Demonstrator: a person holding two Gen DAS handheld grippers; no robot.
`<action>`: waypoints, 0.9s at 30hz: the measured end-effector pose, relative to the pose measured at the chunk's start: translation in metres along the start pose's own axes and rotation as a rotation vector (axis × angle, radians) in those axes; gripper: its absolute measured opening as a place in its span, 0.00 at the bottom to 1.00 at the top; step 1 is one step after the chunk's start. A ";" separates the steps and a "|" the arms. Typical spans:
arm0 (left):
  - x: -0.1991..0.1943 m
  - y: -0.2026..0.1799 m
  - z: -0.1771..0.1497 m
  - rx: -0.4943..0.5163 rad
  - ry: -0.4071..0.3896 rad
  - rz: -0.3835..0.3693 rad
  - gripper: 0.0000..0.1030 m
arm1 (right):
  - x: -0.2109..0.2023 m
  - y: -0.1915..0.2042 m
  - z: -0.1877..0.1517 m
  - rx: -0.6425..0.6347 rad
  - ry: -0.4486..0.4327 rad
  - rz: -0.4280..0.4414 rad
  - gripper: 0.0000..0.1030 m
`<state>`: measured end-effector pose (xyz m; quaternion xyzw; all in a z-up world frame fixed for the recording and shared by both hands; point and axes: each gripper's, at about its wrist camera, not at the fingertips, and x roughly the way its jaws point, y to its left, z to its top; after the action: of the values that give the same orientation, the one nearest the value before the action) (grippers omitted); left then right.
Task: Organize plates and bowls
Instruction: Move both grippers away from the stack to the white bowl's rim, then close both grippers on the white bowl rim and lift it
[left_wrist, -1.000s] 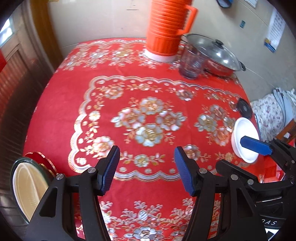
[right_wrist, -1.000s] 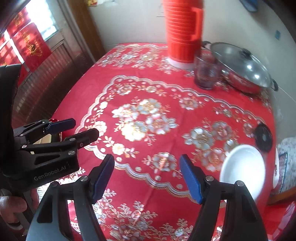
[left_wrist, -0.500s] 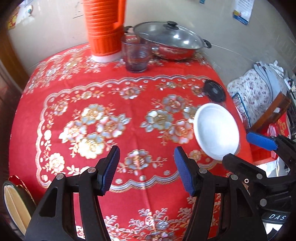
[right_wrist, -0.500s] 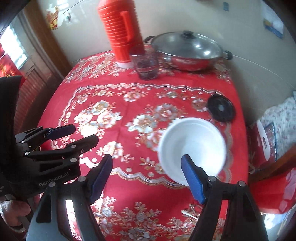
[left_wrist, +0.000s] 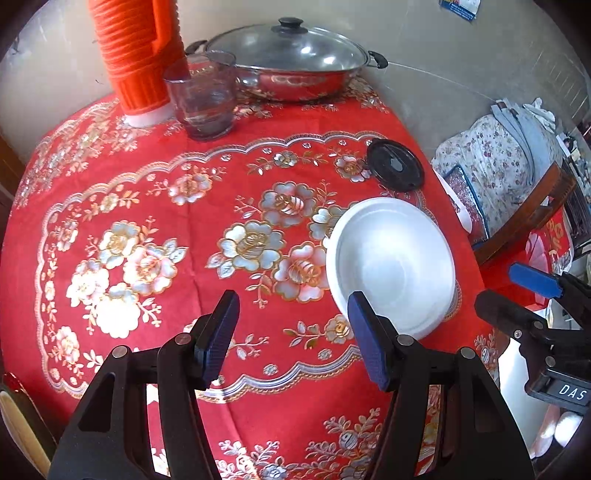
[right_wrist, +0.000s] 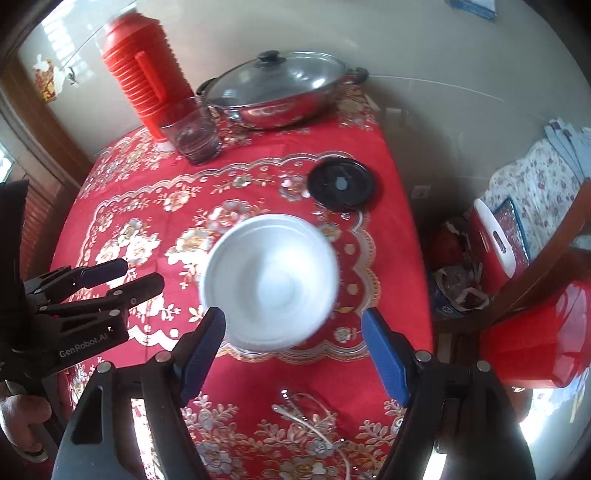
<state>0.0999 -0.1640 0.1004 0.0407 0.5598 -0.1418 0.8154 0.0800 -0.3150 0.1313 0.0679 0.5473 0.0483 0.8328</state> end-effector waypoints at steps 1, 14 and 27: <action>0.004 -0.002 0.002 0.001 0.010 -0.004 0.60 | 0.004 -0.004 0.001 0.005 0.006 0.001 0.74; 0.046 -0.016 0.012 0.002 0.074 0.011 0.60 | 0.049 -0.021 0.015 0.004 0.069 0.047 0.74; 0.071 -0.032 0.011 0.035 0.112 0.041 0.60 | 0.067 -0.027 0.018 -0.006 0.099 0.069 0.73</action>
<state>0.1250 -0.2104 0.0419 0.0742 0.6009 -0.1325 0.7848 0.1236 -0.3325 0.0736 0.0821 0.5849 0.0820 0.8027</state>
